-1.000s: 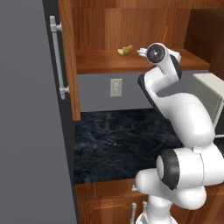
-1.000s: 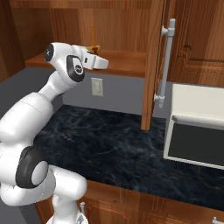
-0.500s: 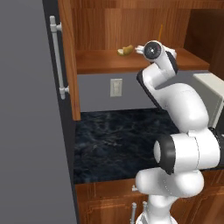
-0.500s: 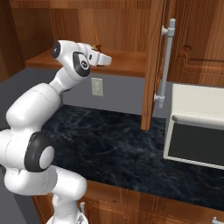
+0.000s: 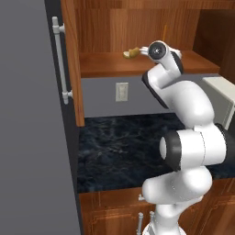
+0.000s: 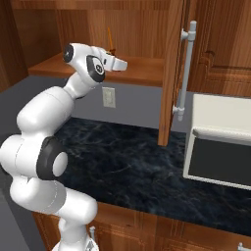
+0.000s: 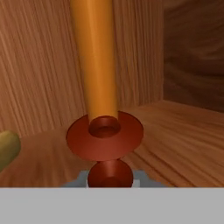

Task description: Pick the candle and candle from the dining table and place them in the open cabinet. Close the cabinet after placing the objects.

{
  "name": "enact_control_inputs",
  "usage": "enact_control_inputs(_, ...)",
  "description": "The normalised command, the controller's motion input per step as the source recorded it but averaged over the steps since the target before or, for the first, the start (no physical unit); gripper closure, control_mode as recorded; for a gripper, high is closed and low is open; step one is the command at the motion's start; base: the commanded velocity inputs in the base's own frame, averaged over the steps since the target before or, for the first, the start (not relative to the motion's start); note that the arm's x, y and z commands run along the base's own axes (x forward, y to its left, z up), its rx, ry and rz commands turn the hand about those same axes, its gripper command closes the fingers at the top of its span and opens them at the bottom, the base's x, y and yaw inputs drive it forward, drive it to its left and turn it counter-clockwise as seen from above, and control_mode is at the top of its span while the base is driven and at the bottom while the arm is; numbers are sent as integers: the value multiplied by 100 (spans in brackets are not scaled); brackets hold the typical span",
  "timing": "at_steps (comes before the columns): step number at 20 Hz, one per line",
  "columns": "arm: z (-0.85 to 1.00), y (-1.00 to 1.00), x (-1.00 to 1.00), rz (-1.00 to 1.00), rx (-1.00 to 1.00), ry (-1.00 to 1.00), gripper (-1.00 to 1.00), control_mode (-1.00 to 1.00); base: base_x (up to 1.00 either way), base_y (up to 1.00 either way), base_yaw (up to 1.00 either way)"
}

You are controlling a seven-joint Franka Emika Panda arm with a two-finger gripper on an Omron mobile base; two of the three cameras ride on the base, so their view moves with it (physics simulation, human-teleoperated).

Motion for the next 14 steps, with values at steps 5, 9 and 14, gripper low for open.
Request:
enact_control_inputs(5,-12,0,13,5,1,-2,100,-100,0,0,0)
enact_control_inputs(9,-4,0,5,5,0,-5,-100,-100,0,0,0)
enact_control_inputs(14,0,0,0,4,0,-8,-100,-100,0,0,0)
